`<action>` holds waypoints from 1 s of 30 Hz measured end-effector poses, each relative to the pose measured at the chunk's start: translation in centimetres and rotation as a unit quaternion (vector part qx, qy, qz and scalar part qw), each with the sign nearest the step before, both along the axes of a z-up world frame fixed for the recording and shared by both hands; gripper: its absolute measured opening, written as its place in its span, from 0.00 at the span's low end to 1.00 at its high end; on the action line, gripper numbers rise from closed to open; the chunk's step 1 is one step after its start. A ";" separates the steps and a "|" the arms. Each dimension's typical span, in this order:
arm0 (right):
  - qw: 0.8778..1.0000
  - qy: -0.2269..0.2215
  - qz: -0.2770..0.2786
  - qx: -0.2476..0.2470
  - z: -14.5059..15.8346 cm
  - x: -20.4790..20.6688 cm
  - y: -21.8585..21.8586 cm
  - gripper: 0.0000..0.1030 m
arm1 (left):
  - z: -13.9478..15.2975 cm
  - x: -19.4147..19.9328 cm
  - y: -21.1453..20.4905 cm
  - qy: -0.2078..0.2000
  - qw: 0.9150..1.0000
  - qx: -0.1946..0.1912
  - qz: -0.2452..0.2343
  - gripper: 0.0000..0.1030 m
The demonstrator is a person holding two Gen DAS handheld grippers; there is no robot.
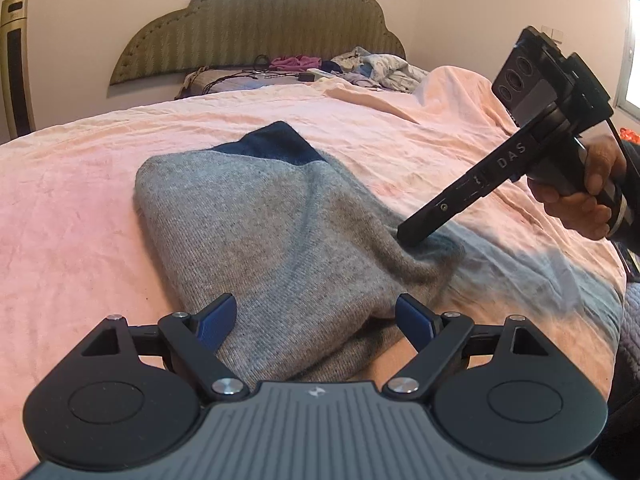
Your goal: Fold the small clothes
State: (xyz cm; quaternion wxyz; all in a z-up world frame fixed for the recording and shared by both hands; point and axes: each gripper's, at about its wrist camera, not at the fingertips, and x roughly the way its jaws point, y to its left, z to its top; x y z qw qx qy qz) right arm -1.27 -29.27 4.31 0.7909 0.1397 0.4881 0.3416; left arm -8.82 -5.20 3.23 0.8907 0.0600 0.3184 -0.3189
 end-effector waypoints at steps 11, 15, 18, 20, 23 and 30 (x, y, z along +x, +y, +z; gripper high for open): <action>1.000 0.020 0.018 0.012 -1.9 1.7 0.9 0.11 | -0.2 0.3 -0.1 0.004 1.000 0.003 0.008 0.85; 0.998 -0.003 -0.037 0.041 -1.2 -1.5 -2.8 0.10 | -0.6 0.1 0.3 0.004 1.000 0.010 0.000 0.85; 0.995 0.042 -0.077 0.046 -4.5 -3.2 -4.7 0.07 | -0.9 0.2 0.3 0.007 1.000 0.011 -0.006 0.85; 0.991 0.029 -0.103 0.075 -4.6 -3.9 -5.1 0.09 | -0.3 0.3 0.5 0.016 1.000 0.005 -0.013 0.85; 0.989 -0.014 -0.116 0.092 -2.6 -4.1 -5.2 0.39 | 1.5 1.2 2.0 0.041 0.998 -0.041 -0.004 0.85; 0.972 -0.074 -0.116 0.192 1.5 2.6 -1.1 0.66 | 0.9 6.7 -1.3 0.046 0.997 -0.032 0.058 0.85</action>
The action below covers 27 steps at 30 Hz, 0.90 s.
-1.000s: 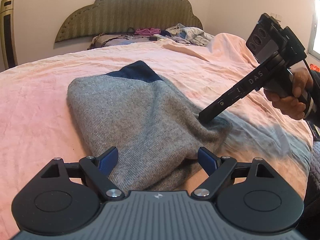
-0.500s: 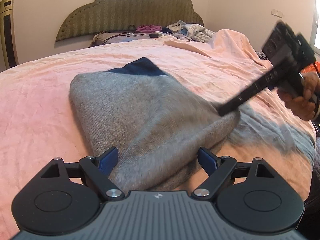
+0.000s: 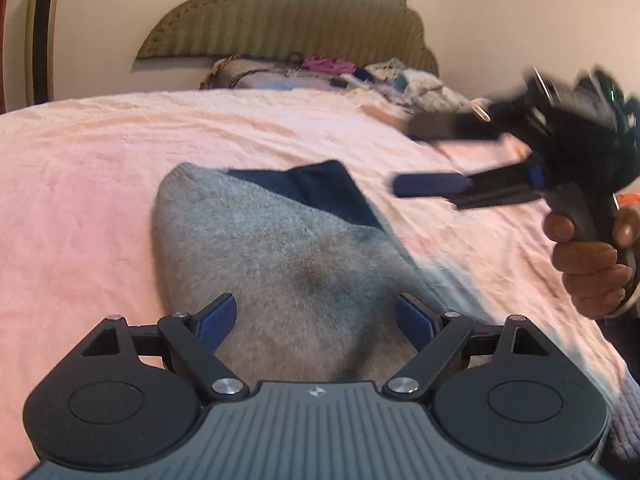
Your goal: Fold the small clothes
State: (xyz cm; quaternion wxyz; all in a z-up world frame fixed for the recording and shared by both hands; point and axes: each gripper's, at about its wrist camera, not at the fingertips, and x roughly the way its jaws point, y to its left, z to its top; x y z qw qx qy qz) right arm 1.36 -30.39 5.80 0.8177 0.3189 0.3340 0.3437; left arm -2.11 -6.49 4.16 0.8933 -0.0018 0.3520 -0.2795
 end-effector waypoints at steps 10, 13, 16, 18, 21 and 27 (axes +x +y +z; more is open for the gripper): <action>0.990 0.122 -0.054 -0.040 -7.9 6.7 1.7 0.00 | -1.7 -0.2 -3.0 -0.031 0.996 0.080 -0.007 0.97; 0.990 0.091 -0.066 -0.083 -5.3 5.2 2.8 0.13 | -1.7 -0.3 -2.9 -0.031 0.996 0.078 -0.006 0.98; 0.992 0.036 -0.065 -0.102 -2.7 3.6 4.1 0.63 | -1.7 0.0 -3.1 -0.032 0.996 0.079 -0.006 0.99; 0.992 0.021 -0.043 -0.115 -2.1 3.6 5.2 0.73 | -1.7 -0.1 -3.1 -0.032 0.996 0.079 -0.006 0.99; 0.986 0.045 -0.023 -0.160 -3.2 4.7 6.0 0.68 | -1.7 0.0 -3.1 -0.030 0.997 0.078 -0.003 0.99; 0.984 0.067 -0.047 -0.161 -3.5 5.1 3.8 0.24 | 0.6 -1.0 0.3 -0.022 1.000 0.007 0.008 1.00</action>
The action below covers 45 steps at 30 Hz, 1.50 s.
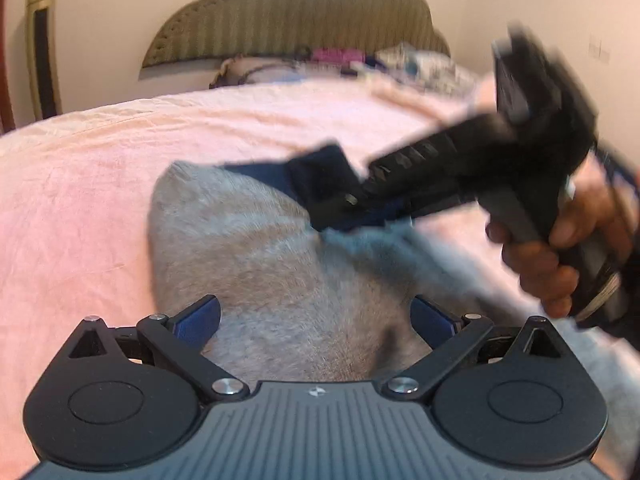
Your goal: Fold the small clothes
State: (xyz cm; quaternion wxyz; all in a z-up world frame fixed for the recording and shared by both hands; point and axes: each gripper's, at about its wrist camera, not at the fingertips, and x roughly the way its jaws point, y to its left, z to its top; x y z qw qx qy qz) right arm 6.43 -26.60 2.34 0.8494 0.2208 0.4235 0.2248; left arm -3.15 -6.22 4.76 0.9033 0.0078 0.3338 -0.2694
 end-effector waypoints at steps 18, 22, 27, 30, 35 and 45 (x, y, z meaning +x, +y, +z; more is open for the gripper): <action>0.999 -0.005 -0.037 -0.030 -0.4 2.1 -0.7 0.34 | -1.9 12.3 4.2 0.114 0.988 -0.059 0.091 0.18; 0.998 -0.037 -0.046 0.021 1.7 2.0 -0.8 0.33 | 0.4 13.0 4.4 0.074 0.994 -0.013 0.082 0.14; 0.994 -0.046 -0.072 0.069 1.6 3.5 -0.7 0.33 | 1.4 14.7 4.2 0.047 0.994 0.041 0.086 0.15; 0.994 -0.016 -0.101 0.038 -1.3 4.7 -0.4 0.45 | -0.4 13.5 4.4 0.030 0.991 0.068 0.113 0.18; 0.989 -0.089 -0.120 0.005 1.0 -1.0 -0.9 0.65 | 1.2 5.7 6.3 -0.013 0.987 0.052 0.152 0.50; 0.963 -0.149 -0.131 -0.180 1.9 -15.9 0.6 0.92 | -1.3 -5.2 6.2 0.028 0.975 0.066 0.208 0.71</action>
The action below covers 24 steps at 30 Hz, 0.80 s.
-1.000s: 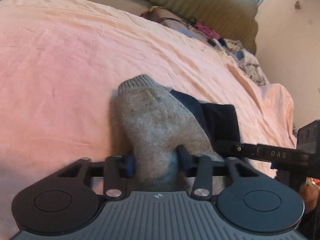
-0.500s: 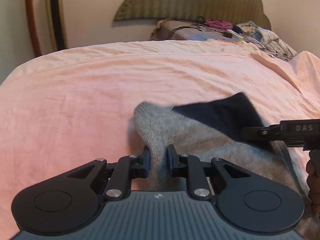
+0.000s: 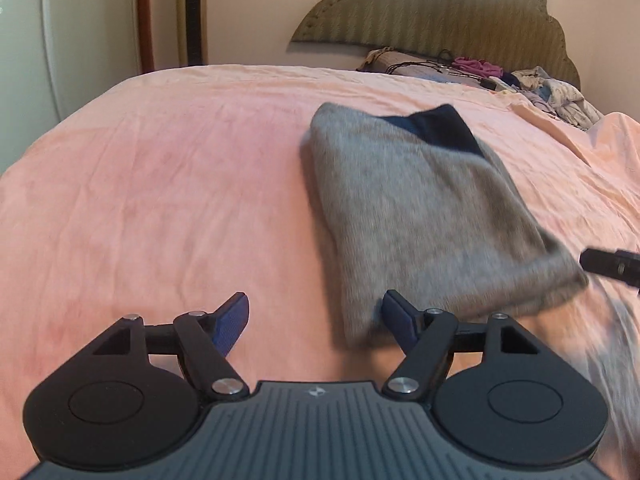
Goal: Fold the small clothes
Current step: 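Open both tools and withdraw them from the folded sweater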
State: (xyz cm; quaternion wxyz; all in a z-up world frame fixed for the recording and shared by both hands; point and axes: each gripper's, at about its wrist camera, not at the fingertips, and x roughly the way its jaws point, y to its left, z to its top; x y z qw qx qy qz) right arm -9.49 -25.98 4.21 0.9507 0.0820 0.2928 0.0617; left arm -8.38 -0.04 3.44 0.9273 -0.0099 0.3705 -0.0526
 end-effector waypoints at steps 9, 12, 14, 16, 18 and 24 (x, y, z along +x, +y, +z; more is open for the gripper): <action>0.996 0.066 -0.009 -0.054 -3.8 -2.7 2.9 1.00 | -1.9 -2.3 -1.9 0.006 0.999 0.040 -0.006 0.77; 0.992 0.078 -0.007 -0.102 -3.8 -2.1 5.5 1.00 | -1.9 -2.3 -2.5 0.009 0.999 0.034 -0.007 0.77; 0.992 0.080 0.000 -0.095 -3.7 -1.6 6.1 1.00 | -1.9 -2.4 -2.9 0.009 0.999 0.035 -0.009 0.77; 0.993 0.083 0.005 -0.089 -3.6 -1.2 6.6 1.00 | -2.1 -2.4 -3.2 0.008 0.999 0.038 -0.012 0.80; 0.992 0.086 0.000 -0.097 -3.9 -0.7 6.9 1.00 | -2.3 -2.4 -3.3 0.004 0.999 0.038 -0.009 0.86; 0.994 0.054 -0.006 -0.097 -4.6 -0.6 6.8 1.00 | -3.1 -2.2 -2.9 -0.010 0.999 0.033 0.009 1.00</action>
